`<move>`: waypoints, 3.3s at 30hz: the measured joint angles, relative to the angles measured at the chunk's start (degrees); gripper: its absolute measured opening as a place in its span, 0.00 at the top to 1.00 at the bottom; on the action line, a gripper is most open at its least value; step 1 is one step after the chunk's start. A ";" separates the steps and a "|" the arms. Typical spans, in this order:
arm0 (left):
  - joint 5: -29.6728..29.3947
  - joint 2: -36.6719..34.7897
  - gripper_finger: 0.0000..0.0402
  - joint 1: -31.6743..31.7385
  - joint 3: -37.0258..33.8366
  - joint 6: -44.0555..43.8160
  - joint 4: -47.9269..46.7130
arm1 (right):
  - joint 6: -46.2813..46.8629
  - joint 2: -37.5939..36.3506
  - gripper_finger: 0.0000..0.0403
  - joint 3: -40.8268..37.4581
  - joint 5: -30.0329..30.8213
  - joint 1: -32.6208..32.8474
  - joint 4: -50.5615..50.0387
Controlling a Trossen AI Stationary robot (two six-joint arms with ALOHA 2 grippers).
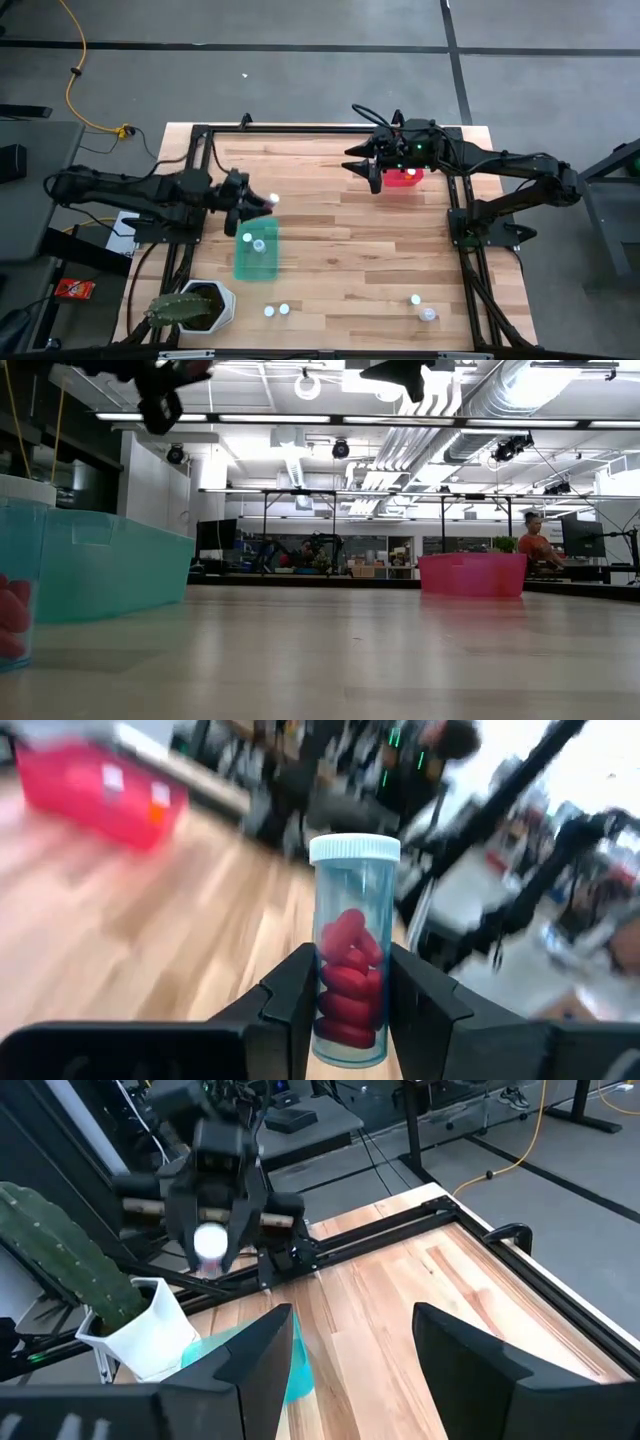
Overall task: Pick and place medicine bottles into bin by pill shape (circle, oval)
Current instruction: Put the blue capsule bottle into the blue bin
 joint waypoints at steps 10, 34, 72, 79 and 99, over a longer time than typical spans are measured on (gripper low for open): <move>1.50 2.74 0.77 -6.86 -0.07 14.95 -13.55 | 0.10 0.02 0.50 0.00 2.75 0.02 -1.83; 6.23 28.15 0.77 -16.10 15.24 8.69 -35.88 | 1.25 0.07 0.50 -0.04 4.66 0.02 -6.04; -12.06 44.01 0.72 -28.55 15.21 -4.80 -36.77 | -0.42 0.26 0.50 -0.07 4.66 0.01 -7.55; -11.79 44.01 0.64 -28.51 15.21 -4.97 -36.77 | -0.43 0.26 0.50 -0.07 4.66 0.01 -7.53; -16.16 14.94 0.56 -13.09 26.49 9.04 -30.15 | -0.40 -0.68 0.50 -0.07 4.31 0.01 -7.82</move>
